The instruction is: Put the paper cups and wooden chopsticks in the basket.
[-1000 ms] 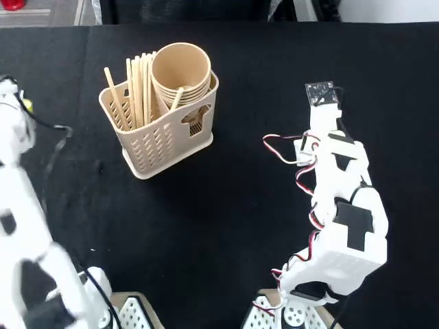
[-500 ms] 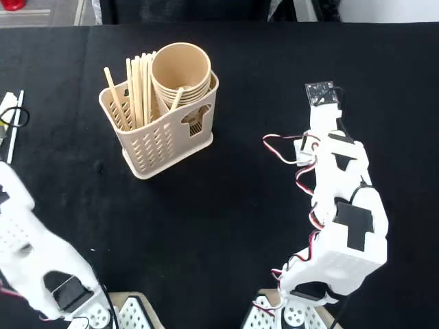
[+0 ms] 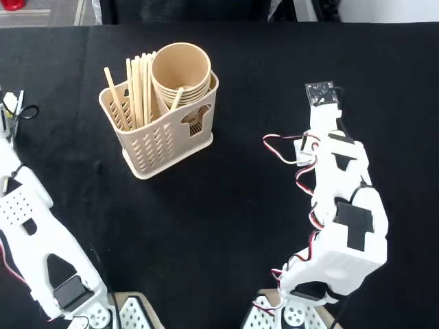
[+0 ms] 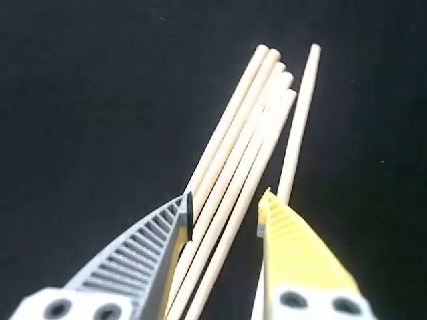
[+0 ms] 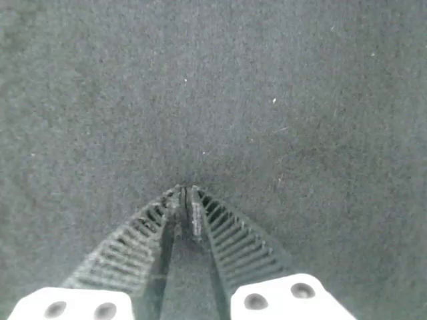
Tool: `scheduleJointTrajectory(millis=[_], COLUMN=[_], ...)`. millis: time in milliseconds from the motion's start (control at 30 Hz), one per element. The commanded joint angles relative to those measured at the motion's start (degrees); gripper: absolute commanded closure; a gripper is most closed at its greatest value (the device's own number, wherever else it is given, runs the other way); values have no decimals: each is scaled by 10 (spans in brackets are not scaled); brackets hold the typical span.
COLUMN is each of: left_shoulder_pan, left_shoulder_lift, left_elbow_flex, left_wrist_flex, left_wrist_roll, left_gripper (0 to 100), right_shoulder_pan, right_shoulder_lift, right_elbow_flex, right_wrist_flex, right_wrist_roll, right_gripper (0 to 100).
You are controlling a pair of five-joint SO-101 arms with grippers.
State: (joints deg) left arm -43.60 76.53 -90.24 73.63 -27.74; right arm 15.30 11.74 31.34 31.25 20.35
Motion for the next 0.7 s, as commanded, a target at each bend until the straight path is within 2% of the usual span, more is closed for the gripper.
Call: scheduleJointTrajectory(millis=[0, 167, 467, 600, 667], left_shoulder_pan=[-15, -24, -22, -22, -25], left_shoulder_lift=[-6, 0, 0, 1, 1], left_elbow_flex=[15, 77, 167, 192, 195], left_wrist_flex=[-41, -86, -100, -101, -105], left_wrist_roll=[-5, -8, -9, -11, -5], left_gripper=[822, 822, 832, 956, 968], right_shoulder_pan=[2, 2, 2, 3, 3], right_shoulder_lift=[-34, -34, -34, -34, -34], right_elbow_flex=[0, 0, 0, 0, 0], right_wrist_flex=[-1, -1, -1, -1, -1], right_wrist_roll=[6, 6, 6, 6, 6], right_gripper=[985, 985, 985, 985, 985])
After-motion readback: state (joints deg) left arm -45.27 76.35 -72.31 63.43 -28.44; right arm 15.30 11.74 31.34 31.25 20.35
